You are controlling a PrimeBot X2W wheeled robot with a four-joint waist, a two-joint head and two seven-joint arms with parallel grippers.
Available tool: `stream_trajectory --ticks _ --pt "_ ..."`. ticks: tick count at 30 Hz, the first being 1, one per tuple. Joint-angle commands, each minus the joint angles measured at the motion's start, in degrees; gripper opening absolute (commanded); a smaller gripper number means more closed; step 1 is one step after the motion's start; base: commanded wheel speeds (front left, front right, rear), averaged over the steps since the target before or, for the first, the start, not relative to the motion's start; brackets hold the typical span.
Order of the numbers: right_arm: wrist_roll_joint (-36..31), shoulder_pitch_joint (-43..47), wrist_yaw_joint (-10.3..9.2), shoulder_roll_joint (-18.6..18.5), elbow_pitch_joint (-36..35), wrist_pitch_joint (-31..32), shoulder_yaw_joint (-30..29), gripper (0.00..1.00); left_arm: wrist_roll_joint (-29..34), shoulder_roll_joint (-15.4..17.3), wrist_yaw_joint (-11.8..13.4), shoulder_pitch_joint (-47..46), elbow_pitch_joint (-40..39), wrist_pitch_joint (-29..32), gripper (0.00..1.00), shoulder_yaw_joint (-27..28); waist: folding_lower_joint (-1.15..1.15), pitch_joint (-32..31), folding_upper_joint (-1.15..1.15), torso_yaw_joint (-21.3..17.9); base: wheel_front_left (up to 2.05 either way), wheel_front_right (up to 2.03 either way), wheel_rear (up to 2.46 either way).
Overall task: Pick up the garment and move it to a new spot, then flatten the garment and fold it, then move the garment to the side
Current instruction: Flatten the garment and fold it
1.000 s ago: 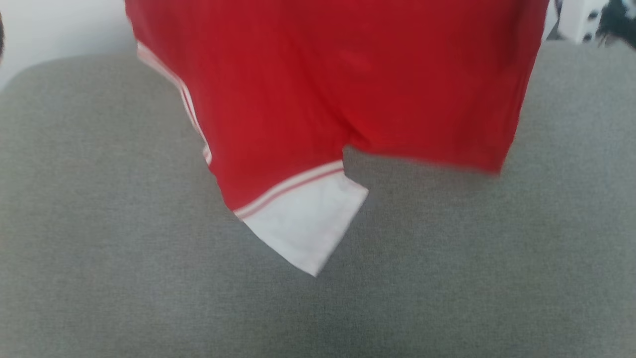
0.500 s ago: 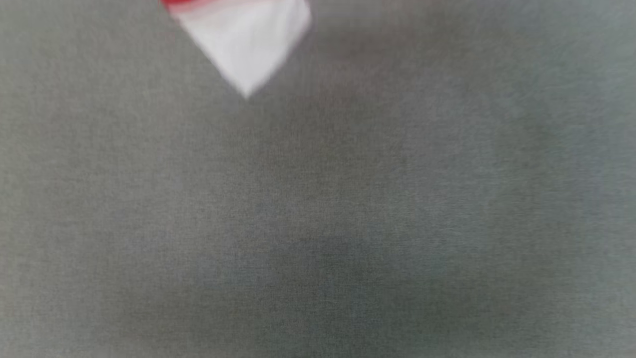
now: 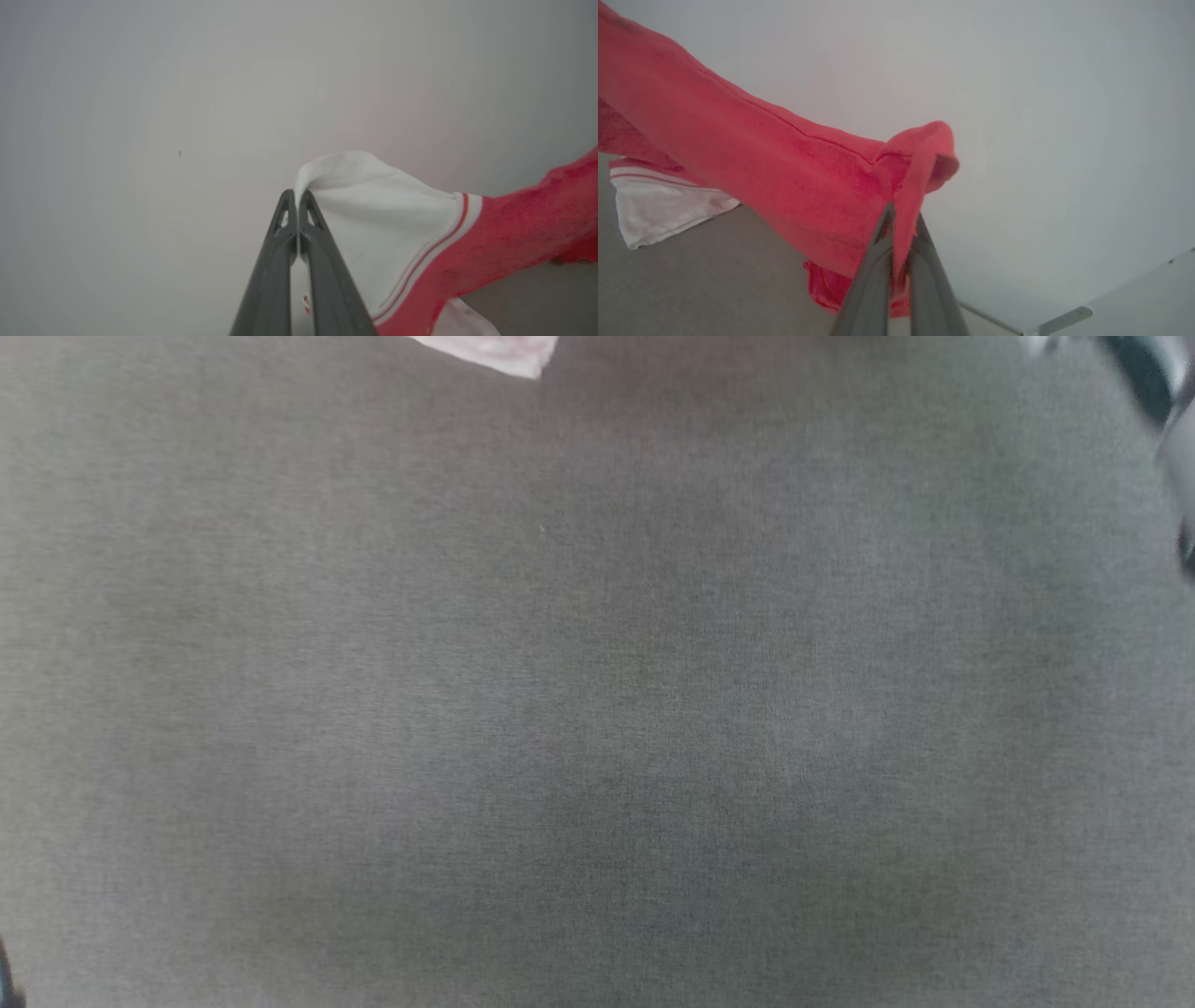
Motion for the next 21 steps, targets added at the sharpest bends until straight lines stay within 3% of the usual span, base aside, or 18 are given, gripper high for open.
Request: stream_trajectory --ticks 1,3,5,10,13,21 --pt "1.4 2.2 -0.02 -0.7 -0.9 1.1 1.3 0.0 -2.0 0.5 -0.2 3.2 -1.9 1.9 0.0 -1.9 0.0 -1.5 0.0 0.6 0.0 0.0 0.0" --pt "3.8 5.4 -0.02 -1.7 -2.5 2.2 3.3 0.0 -5.9 2.2 -0.2 8.2 -5.9 5.2 0.0 -4.7 0.0 -2.5 0.0 0.9 0.0 0.0 0.0" --pt "7.2 10.1 -0.02 -3.8 -5.8 3.5 5.9 0.0 -11.8 6.4 -0.2 15.6 -13.0 10.3 0.0 -8.3 0.0 -3.9 0.0 1.2 0.0 0.0 0.0" --pt "12.7 18.4 -0.02 -8.3 -12.1 5.2 9.0 0.0 -19.9 13.4 -0.1 27.6 -23.3 18.4 0.0 -10.6 0.0 -6.1 0.0 1.5 0.0 0.0 0.0" --pt "15.8 23.5 -0.02 -10.9 -16.0 5.9 9.8 0.0 -24.2 16.9 2.1 34.9 -29.5 21.6 0.0 -10.8 0.0 -7.2 0.0 1.7 0.0 0.0 0.0" --pt "20.4 37.5 -0.03 -16.7 -25.7 7.1 8.3 0.0 -31.2 26.4 12.1 52.0 -46.9 26.4 0.0 -13.0 0.0 -8.8 0.0 1.5 0.0 0.0 0.0"
